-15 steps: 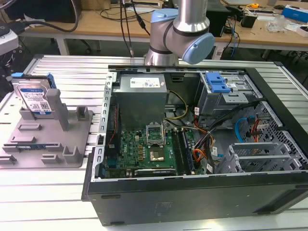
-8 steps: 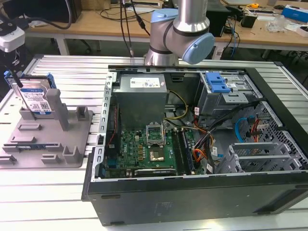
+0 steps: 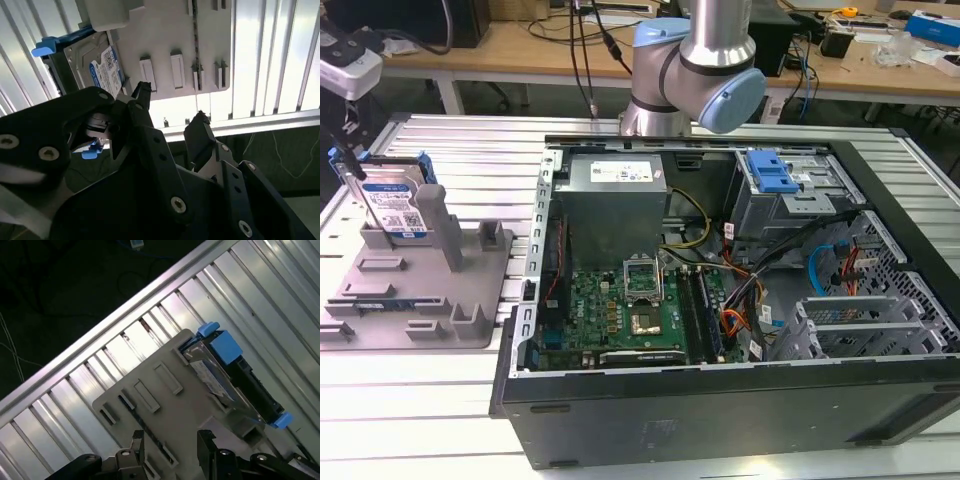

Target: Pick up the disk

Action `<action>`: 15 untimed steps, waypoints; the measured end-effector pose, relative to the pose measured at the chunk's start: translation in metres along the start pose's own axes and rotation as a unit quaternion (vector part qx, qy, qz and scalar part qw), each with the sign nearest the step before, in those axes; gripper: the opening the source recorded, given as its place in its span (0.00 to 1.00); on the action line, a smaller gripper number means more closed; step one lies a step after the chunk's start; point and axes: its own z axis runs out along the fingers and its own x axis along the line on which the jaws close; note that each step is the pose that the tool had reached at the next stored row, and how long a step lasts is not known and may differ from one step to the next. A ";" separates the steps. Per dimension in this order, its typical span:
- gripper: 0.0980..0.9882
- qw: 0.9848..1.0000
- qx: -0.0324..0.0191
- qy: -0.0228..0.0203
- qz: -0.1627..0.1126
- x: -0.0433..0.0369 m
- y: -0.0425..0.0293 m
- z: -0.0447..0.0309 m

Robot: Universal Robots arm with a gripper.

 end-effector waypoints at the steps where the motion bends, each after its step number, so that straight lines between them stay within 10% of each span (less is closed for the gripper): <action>1: 0.50 1.000 0.000 0.000 -0.012 0.0000 0.0000 0.0000; 5: 0.50 0.998 0.000 0.002 -0.066 0.0000 0.0000 0.0000; 10: 0.50 0.991 0.003 0.003 -0.132 0.0000 0.0000 0.0001; 15: 0.50 0.979 0.007 0.003 -0.202 0.0000 0.0000 0.0004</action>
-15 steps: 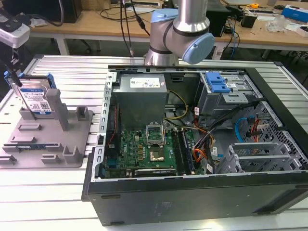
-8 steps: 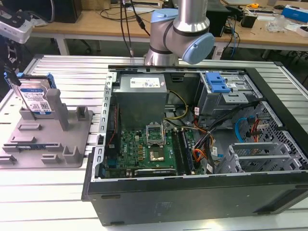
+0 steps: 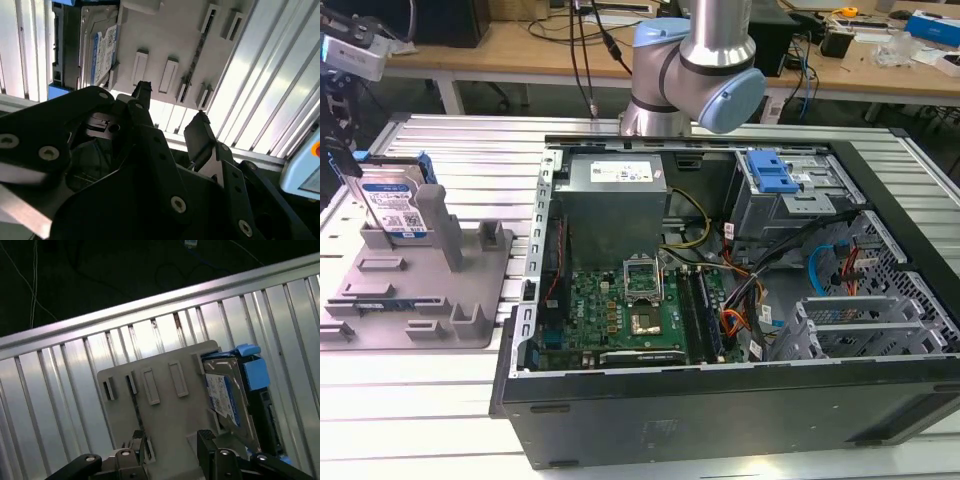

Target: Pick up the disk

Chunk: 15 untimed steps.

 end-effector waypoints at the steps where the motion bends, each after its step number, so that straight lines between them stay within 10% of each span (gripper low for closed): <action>1: 0.50 1.000 0.001 0.000 -0.020 0.0000 0.0000 0.0001; 9: 0.50 0.995 0.002 0.001 -0.098 -0.0001 0.0000 0.0010; 15: 0.50 0.994 0.003 0.004 -0.107 -0.0005 0.0001 0.0010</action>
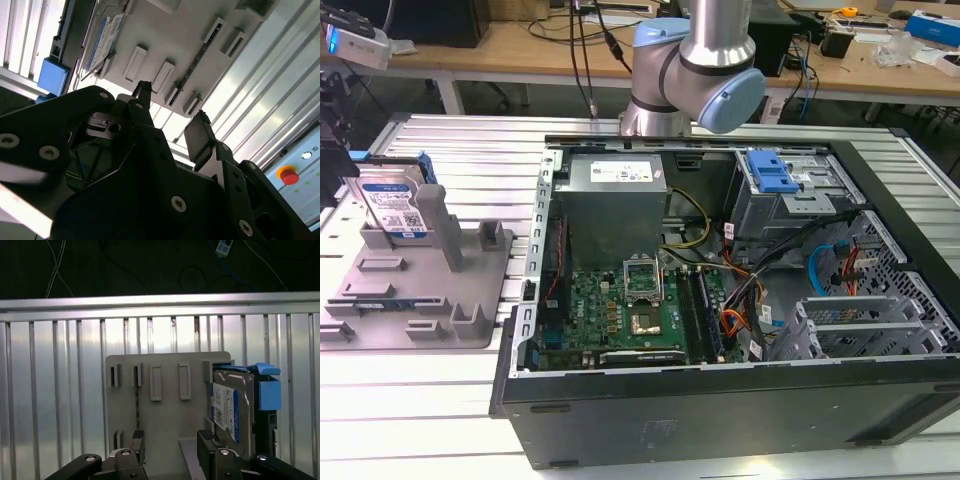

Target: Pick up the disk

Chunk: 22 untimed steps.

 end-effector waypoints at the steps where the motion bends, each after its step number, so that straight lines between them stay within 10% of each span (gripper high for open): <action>1: 0.50 1.000 0.000 0.000 0.000 0.0000 0.0000 0.0000; 12: 0.50 1.000 0.000 0.001 0.000 -0.0006 0.0000 0.0000; 22: 0.50 1.000 0.001 0.003 0.000 -0.0646 0.0054 0.0020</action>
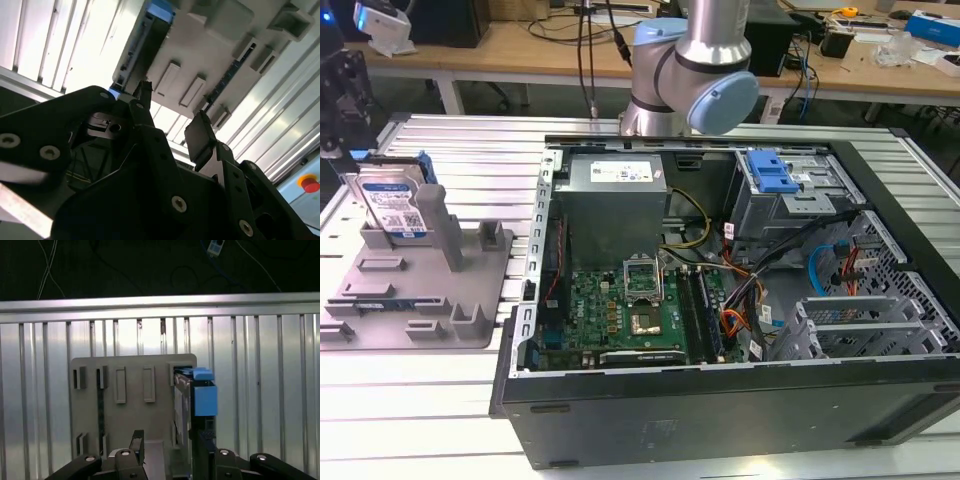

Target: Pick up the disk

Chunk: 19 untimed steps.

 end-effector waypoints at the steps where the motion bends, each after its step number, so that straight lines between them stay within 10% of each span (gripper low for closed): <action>1: 0.50 1.000 0.000 0.000 0.000 -0.0041 0.0005 0.0001; 7: 0.50 1.000 0.001 0.001 0.000 -0.0238 0.0094 0.0020; 11: 0.50 1.000 0.001 0.001 -0.001 -0.0239 0.0211 0.0045; 19: 0.50 1.000 0.001 0.003 -0.002 -0.0239 0.0215 0.0058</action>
